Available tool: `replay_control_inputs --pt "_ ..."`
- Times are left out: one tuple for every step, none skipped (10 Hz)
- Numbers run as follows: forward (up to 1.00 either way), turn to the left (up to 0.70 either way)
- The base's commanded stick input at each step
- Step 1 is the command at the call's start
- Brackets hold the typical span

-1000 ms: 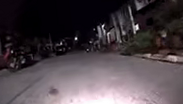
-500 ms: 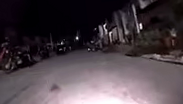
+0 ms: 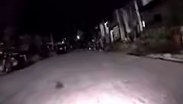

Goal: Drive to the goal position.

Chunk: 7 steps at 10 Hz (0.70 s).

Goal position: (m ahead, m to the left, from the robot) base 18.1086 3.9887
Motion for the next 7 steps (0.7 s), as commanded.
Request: replay_control_inputs --pt "0.85 0.0" --pt "0.85 0.0" --pt "0.85 0.0" --pt "0.85 0.0" --pt "0.85 0.0" --pt "0.85 0.0" --pt "0.85 0.34"
